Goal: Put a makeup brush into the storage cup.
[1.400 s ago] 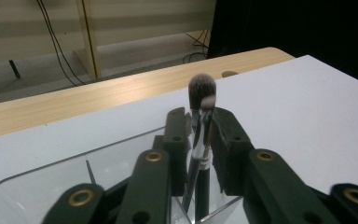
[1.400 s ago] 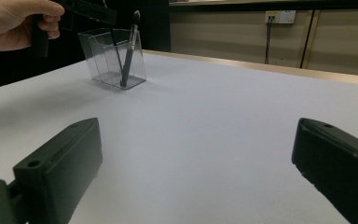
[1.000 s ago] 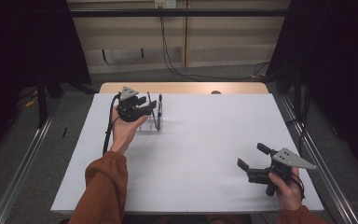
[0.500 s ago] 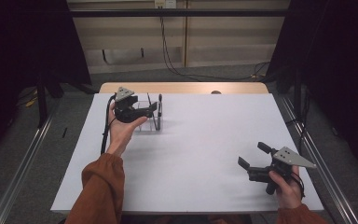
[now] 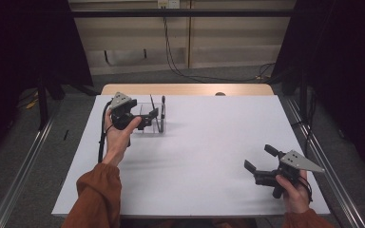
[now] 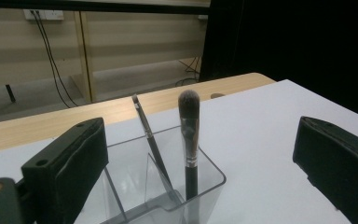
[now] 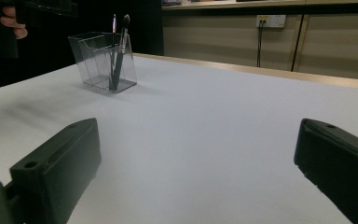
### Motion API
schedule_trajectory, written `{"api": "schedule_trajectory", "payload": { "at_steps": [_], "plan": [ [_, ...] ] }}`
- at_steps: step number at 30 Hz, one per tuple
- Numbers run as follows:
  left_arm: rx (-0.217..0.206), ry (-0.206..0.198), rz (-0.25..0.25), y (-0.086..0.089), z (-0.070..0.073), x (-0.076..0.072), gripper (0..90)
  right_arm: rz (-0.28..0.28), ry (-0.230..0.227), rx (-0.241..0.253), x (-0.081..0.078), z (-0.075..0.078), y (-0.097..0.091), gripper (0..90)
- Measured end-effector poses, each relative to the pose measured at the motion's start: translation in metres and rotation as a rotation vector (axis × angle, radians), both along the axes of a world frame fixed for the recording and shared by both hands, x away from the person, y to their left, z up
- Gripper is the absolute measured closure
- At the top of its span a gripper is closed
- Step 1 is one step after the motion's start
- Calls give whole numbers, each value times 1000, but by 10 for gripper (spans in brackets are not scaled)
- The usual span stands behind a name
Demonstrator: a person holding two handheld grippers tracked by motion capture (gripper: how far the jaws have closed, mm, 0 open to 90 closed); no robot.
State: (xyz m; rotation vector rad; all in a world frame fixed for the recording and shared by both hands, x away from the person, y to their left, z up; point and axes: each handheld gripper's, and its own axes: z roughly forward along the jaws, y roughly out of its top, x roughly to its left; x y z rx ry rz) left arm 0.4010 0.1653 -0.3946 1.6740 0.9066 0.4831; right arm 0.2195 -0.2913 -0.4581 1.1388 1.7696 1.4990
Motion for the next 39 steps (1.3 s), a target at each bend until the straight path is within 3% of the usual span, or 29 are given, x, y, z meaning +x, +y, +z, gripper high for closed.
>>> {"api": "schedule_trajectory", "payload": {
  "at_steps": [2,6,9,12,17,22,27,35,39],
  "plan": [
    [3,-21,-18,3,1,-3,31,1,-3,-5,-2,1,0,1],
    [-6,-20,-26,6,1,-10,27,-10,-7,-4,-4,2,0,1],
    [13,-8,-26,8,1,-15,30,-12,-8,-7,-5,2,0,1],
    [23,-13,-23,10,0,-20,44,-15,-6,-8,-5,2,0,1],
    [4,-26,-28,11,1,-28,44,-20,-3,-7,-4,2,-1,1],
    [21,-41,-29,13,-1,-37,45,-19,-4,-5,-5,2,-1,1],
    [1,-30,-28,21,-5,-46,45,-17,-3,-6,-5,2,-1,1],
    [-11,-47,-44,35,-8,-67,44,-22,-4,-6,-5,2,-2,1],
    [-29,-38,-10,40,-11,-74,25,-20,-3,-8,-5,2,-1,1]
  ]
}}
